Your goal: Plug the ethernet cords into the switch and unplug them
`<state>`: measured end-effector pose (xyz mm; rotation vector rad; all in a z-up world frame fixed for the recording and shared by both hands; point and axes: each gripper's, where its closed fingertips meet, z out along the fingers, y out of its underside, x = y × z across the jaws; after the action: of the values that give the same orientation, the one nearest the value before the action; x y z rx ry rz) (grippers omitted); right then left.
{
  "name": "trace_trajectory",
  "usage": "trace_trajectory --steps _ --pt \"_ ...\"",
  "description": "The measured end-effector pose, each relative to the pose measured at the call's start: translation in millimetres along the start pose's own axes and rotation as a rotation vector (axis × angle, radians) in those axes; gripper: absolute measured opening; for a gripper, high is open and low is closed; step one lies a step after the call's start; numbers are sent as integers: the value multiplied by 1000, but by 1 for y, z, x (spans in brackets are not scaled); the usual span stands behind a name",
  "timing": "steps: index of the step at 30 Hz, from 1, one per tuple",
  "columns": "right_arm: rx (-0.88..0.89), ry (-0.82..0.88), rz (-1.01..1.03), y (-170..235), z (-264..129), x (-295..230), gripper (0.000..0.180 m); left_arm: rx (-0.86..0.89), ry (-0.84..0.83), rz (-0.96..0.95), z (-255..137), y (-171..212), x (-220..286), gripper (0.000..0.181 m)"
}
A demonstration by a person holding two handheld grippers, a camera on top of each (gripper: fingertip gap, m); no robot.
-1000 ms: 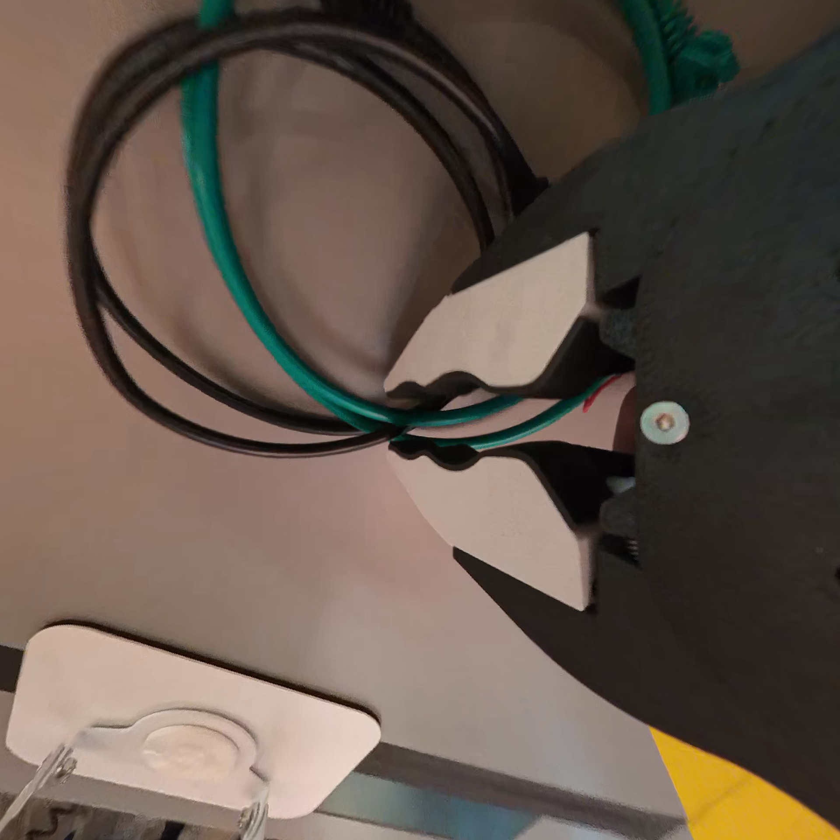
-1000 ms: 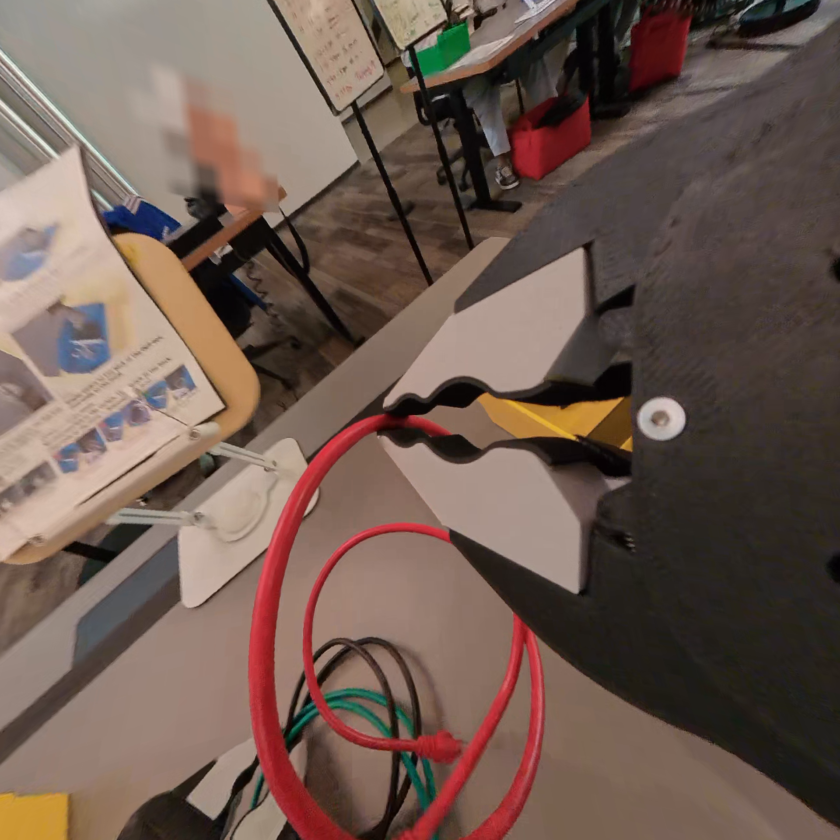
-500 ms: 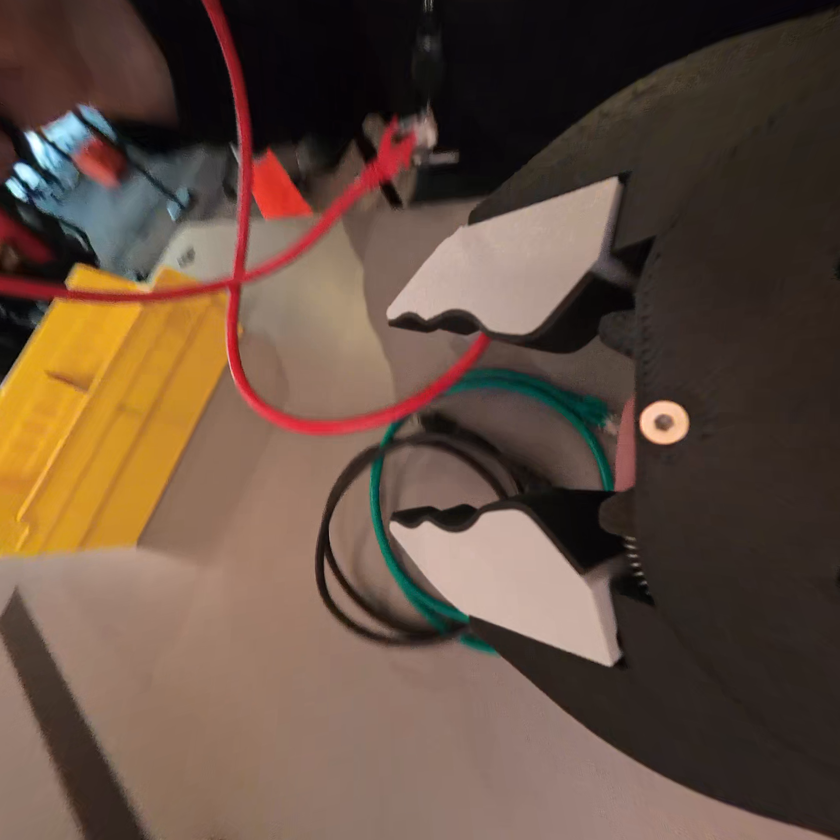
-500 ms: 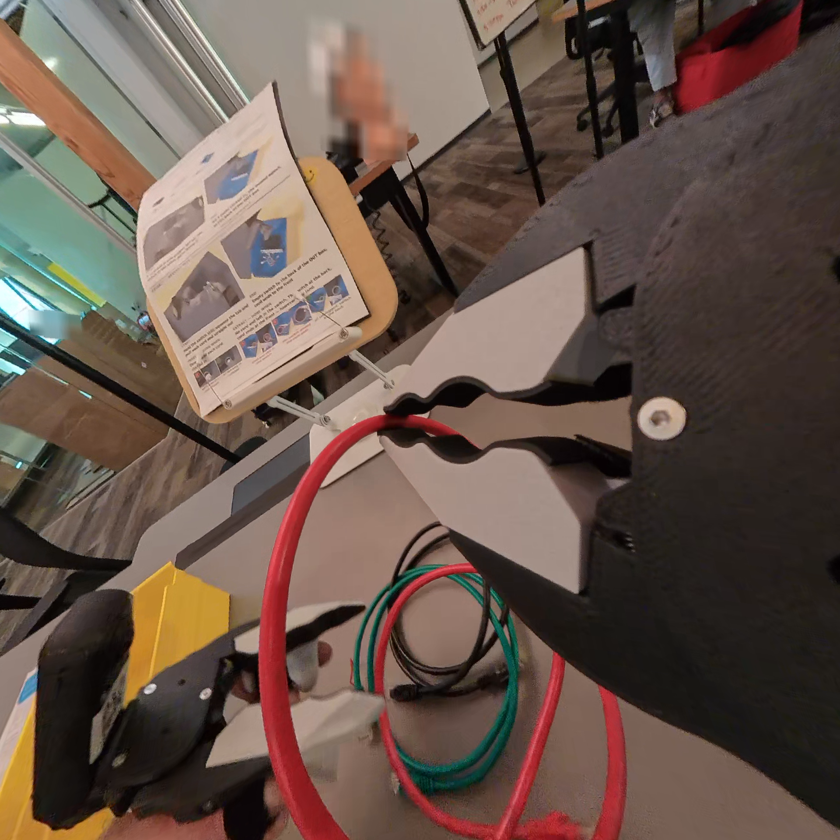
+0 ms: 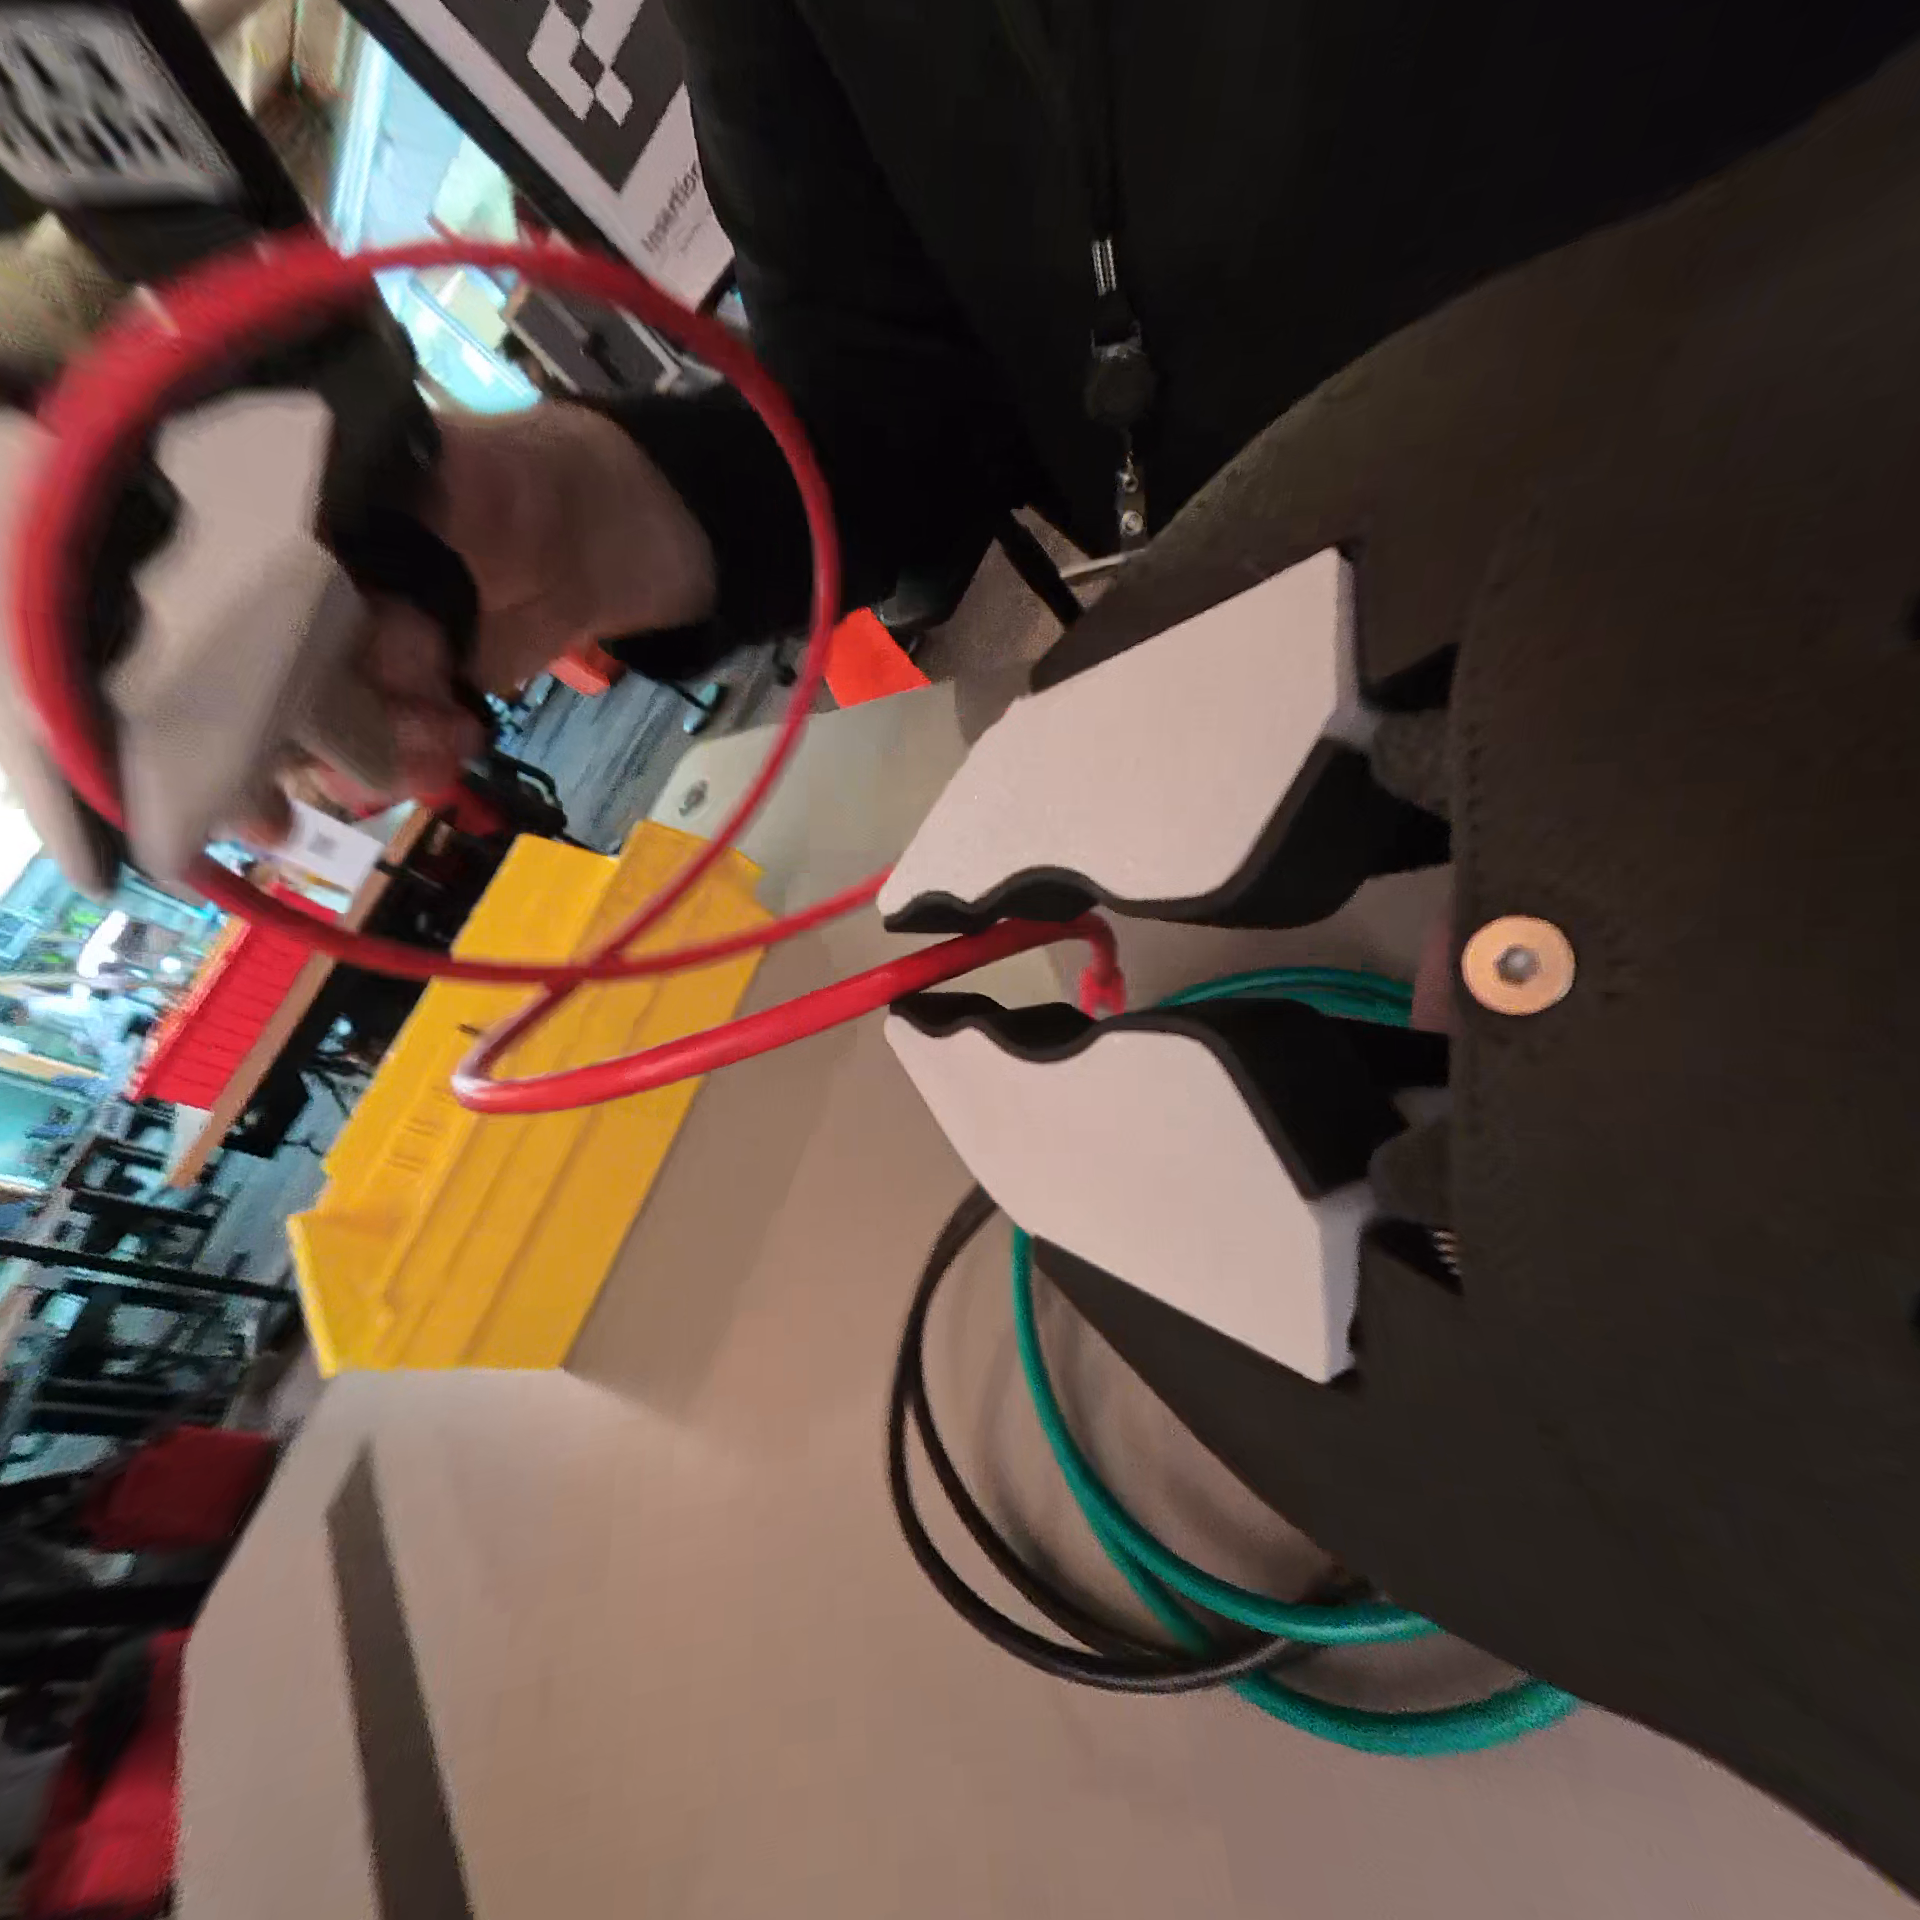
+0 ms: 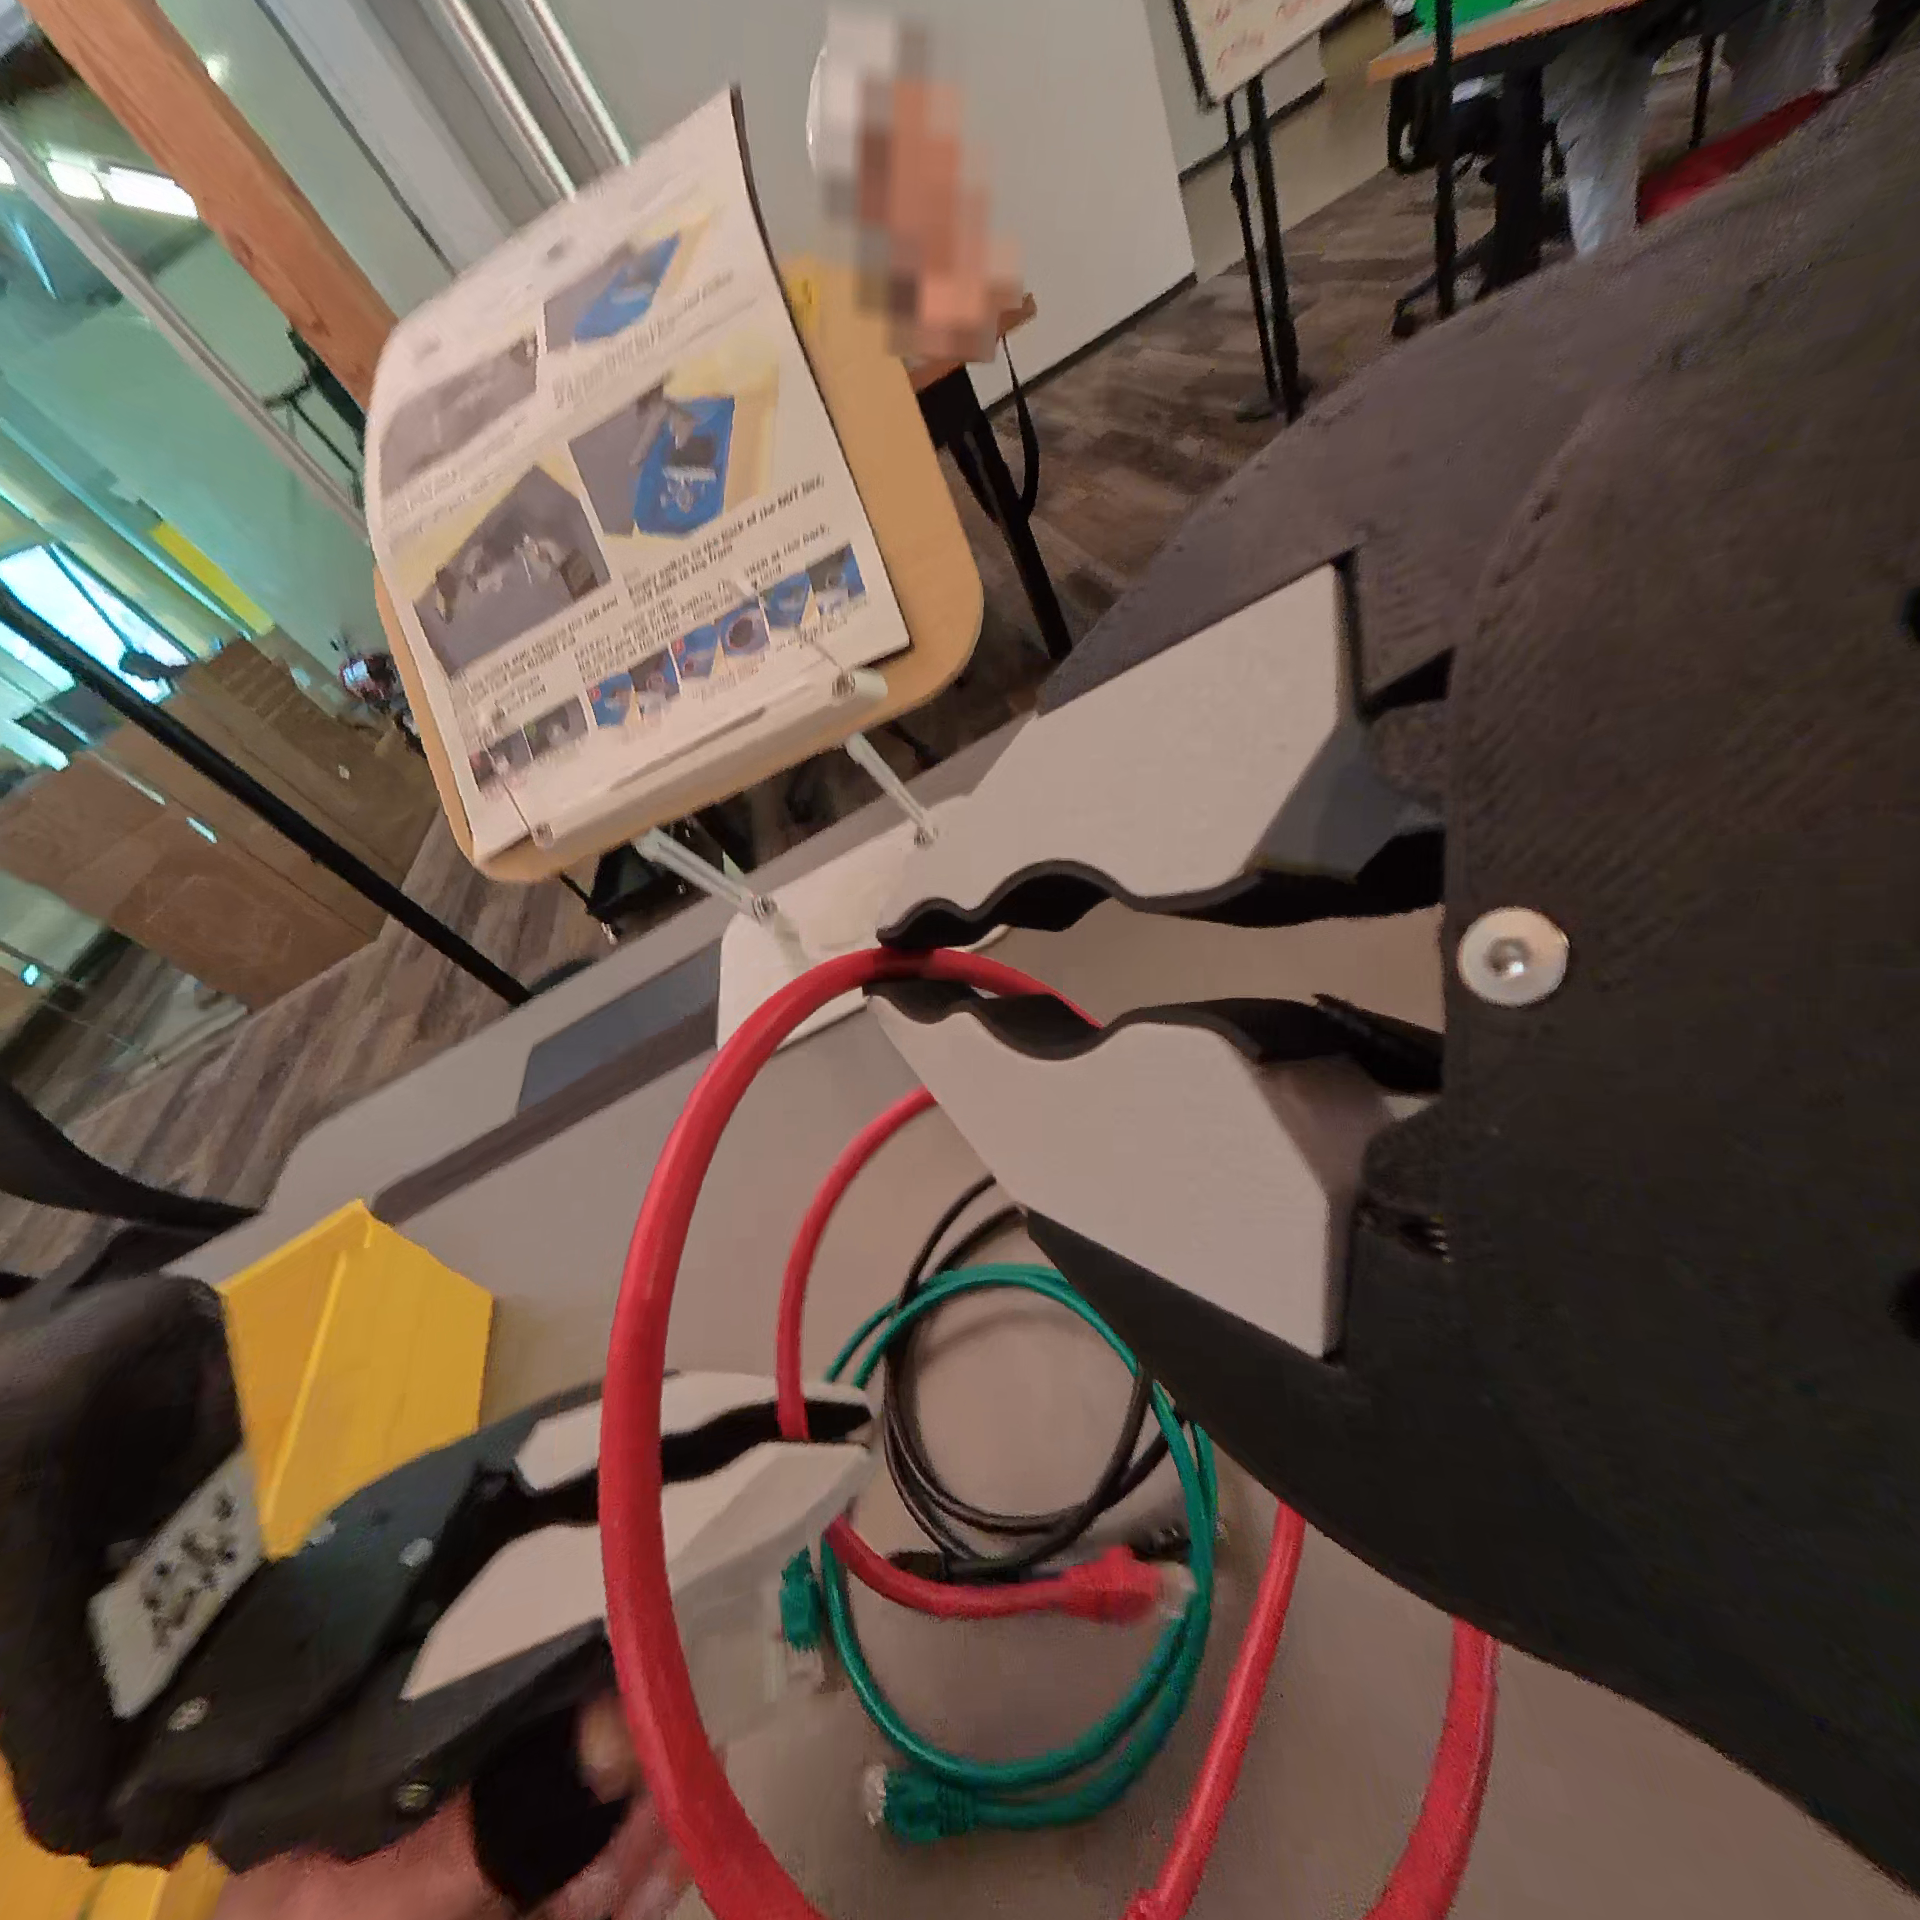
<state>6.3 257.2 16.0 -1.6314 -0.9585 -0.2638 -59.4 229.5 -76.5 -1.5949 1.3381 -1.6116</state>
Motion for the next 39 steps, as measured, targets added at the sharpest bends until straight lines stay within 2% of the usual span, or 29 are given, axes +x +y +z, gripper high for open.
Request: trace_trajectory --steps 2,7,9,10,14,15,17,18,20,22,24,27,31,34,35,36,39 --pt "-35 -60 -14 11 10 -14 3 51 32 33 -1 -13 12 11" --pt "-114 -46 -97 31 28 -26 3 139 102 29 3 -32 32 17" --pt "-125 -44 -105 34 33 -31 2 164 134 -2 7 -37 38 31" --pt "-123 -48 -94 35 35 -33 2 169 152 -13 8 -39 42 45" --pt "-159 -21 -113 44 43 -35 2 124 116 6 21 -34 45 68" --pt "-164 -7 -108 46 44 -34 2 116 101 5 24 -33 44 66" --pt "-134 -17 -82 41 45 -36 2 110 8 52 28 -32 34 29" --pt "-116 -28 -65 38 45 -38 3 111 -2 66 29 -32 33 21" --pt "-89 -28 -40 34 43 -36 6 94 -3 78 29 -31 34 14" --pt "-75 -76 3 33 38 -34 27 98 -67 113 23 -34 26 11" --pt "-80 -120 66 36 31 -27 34 147 -42 105 13 -43 28 9" --pt "-68 -217 252 45 27 -24 48 213 -15 151 0 -56 37 7" --pt "-35 -316 456 54 41 -39 56 267 57 235 -7 -70 63 7" --pt "72 -309 638 49 54 -39 49 255 111 273 -4 -68 78 7" --pt "88 -287 674 50 57 -36 37 258 132 280 -3 -67 82 7" --pt "115 -280 680 48 56 -35 1 252 138 287 -1 -65 83 7" --pt "198 -279 676 38 48 -27 0 275 140 278 -7 -67 79 7"
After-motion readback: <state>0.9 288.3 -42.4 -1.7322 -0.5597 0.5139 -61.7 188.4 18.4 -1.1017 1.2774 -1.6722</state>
